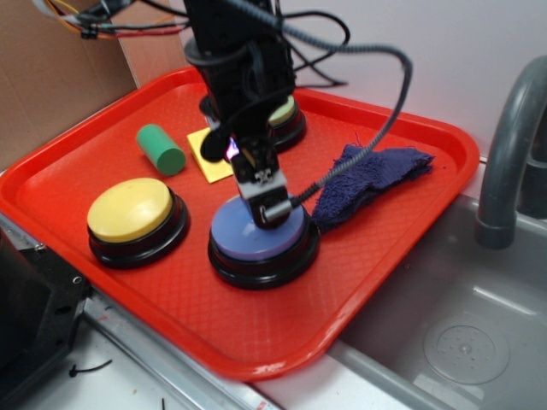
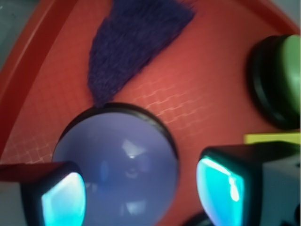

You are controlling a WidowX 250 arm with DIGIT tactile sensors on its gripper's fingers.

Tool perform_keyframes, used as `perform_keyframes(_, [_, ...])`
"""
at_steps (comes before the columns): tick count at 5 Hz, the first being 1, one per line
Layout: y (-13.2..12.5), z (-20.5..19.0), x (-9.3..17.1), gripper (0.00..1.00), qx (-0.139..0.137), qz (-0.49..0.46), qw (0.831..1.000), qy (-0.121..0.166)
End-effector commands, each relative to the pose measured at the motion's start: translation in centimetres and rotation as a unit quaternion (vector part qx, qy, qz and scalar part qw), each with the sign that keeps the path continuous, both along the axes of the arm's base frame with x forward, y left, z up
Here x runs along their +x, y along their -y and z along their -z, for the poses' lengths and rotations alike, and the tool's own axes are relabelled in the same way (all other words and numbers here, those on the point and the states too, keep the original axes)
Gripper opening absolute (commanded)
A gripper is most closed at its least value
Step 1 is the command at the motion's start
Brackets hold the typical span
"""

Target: Push the purple button.

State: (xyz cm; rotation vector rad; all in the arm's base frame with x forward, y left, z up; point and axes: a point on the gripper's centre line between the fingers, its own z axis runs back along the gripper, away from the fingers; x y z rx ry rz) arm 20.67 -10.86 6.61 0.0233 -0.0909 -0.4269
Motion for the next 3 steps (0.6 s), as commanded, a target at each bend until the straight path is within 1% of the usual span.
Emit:
perform_keyframes(1, [1.5, 2.3, -0.5, 1.00, -0.040, 0.025, 0.999, -0.016])
perform_keyframes(2, [1.8, 2.1, -0.4, 1.00, -0.030, 0.028, 0.999, -0.023])
perform_keyframes(3, [1.5, -0.1, -0.1, 1.00, -0.014, 0.022, 0.999, -0.023])
